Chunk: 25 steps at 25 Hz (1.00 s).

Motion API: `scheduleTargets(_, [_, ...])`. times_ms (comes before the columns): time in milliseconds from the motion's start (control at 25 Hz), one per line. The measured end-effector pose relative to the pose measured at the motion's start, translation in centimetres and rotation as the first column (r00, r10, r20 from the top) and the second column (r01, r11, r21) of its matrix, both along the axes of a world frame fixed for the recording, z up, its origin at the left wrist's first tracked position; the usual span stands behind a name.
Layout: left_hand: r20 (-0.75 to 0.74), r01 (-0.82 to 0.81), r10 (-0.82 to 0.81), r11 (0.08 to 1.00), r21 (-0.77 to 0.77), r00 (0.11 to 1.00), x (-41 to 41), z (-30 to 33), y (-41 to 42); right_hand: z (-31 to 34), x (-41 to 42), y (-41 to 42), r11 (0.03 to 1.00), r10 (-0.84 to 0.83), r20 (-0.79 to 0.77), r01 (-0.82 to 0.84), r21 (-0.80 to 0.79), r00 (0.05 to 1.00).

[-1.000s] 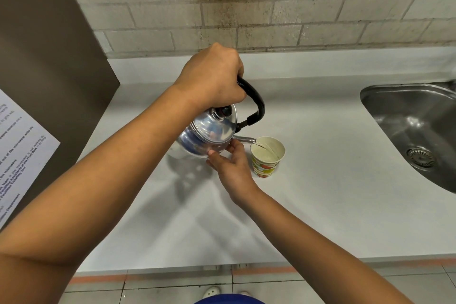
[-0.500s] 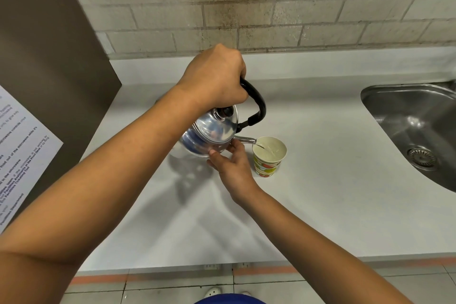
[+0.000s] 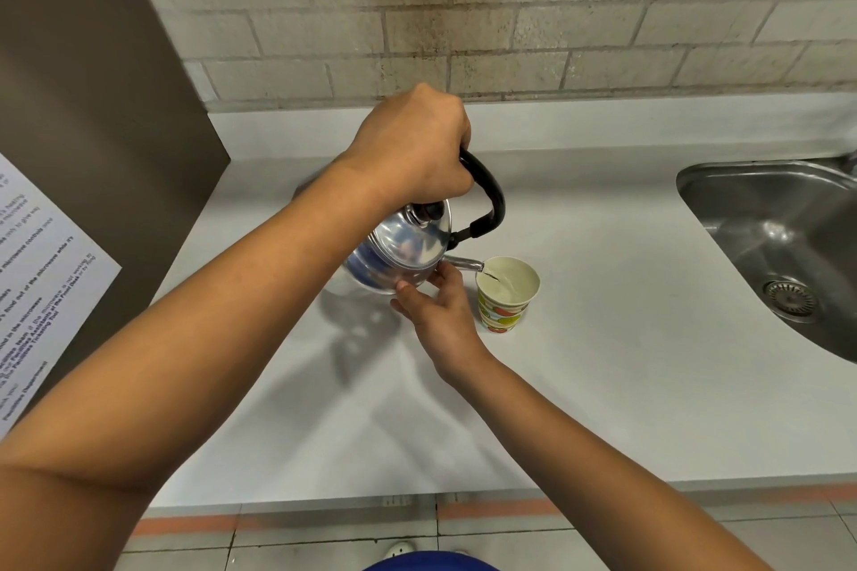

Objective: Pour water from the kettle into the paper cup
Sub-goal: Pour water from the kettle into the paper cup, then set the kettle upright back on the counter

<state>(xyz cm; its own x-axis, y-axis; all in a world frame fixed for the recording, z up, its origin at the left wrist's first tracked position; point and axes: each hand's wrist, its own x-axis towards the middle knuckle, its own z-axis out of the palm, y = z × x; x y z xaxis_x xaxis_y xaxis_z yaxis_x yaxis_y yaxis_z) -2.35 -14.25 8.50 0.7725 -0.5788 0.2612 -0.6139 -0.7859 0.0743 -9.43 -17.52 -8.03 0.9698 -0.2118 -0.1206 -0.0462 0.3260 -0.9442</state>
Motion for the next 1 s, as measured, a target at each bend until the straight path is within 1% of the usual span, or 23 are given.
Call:
scheduleTargets(120, [-0.023,-0.004,0.003,0.999,-0.041,1.0,0.2,-0.4,0.5,-0.2,-0.1,0.0,1.0,0.001,0.005,-0.001,-0.021,1.0])
scheduleTargets(360, [-0.159,-0.094,0.064,0.977,-0.193,0.985,1.5,-1.9,2.7,-1.1,-0.2,0.0,0.992,-0.025,0.042,0.03,-0.124,0.999])
scheduleTargets(560, [-0.224,-0.185,0.111,0.922,-0.339,0.968,2.7,-3.8,5.2,-1.2,-0.1,0.0,0.974,-0.024,0.061,0.037,-0.222,0.998])
scheduleTargets(720, [-0.319,-0.276,0.136,0.848,-0.452,0.938,3.3,-6.0,7.6,-1.9,-0.1,0.2,0.938,0.006,0.035,0.006,-0.348,0.999])
scheduleTargets(920, [-0.415,-0.333,0.124,0.811,-0.481,0.901,3.6,-8.0,9.2,-3.3,0.1,0.8,0.899,0.024,-0.065,-0.05,-0.436,0.998])
scheduleTargets(1000, [-0.447,-0.364,0.13,0.792,-0.49,0.885,3.9,-8.7,9.8,-3.5,0.0,0.9,0.879,0.05,-0.058,-0.072,-0.471,0.997])
